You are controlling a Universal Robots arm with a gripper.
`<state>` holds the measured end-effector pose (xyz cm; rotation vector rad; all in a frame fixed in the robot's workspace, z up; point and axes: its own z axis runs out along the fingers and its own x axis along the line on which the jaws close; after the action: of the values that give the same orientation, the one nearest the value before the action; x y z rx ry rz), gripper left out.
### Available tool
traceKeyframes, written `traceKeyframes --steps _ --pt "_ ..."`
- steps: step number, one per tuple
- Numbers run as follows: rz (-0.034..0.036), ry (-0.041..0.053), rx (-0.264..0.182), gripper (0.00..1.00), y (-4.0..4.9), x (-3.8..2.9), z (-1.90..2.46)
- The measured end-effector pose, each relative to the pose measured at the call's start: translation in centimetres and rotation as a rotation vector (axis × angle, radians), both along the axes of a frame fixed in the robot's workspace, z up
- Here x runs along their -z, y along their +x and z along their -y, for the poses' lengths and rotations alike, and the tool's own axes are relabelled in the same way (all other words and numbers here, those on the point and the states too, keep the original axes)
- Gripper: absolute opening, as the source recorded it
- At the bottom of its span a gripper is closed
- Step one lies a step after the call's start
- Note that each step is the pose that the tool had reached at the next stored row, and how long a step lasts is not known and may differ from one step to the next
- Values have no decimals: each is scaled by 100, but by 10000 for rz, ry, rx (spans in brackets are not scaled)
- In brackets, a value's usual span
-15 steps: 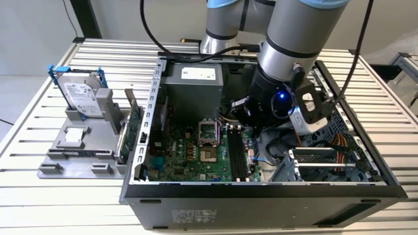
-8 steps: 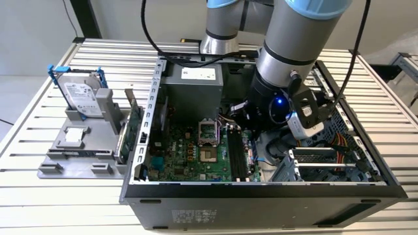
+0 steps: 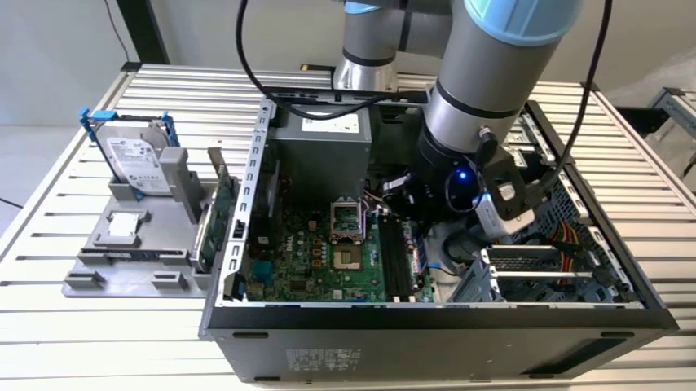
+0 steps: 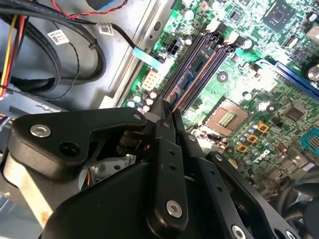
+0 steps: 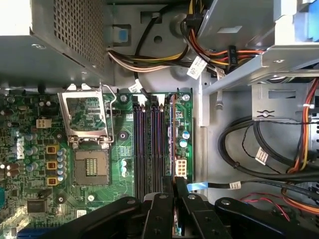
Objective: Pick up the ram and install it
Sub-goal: 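Insert the ram into the slot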
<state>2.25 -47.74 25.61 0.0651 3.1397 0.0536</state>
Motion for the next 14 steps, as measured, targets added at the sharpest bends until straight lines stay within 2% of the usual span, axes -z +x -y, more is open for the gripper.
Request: traceKeyframes --steps 14 --pt "0 -1 -90 0 0 158 2"
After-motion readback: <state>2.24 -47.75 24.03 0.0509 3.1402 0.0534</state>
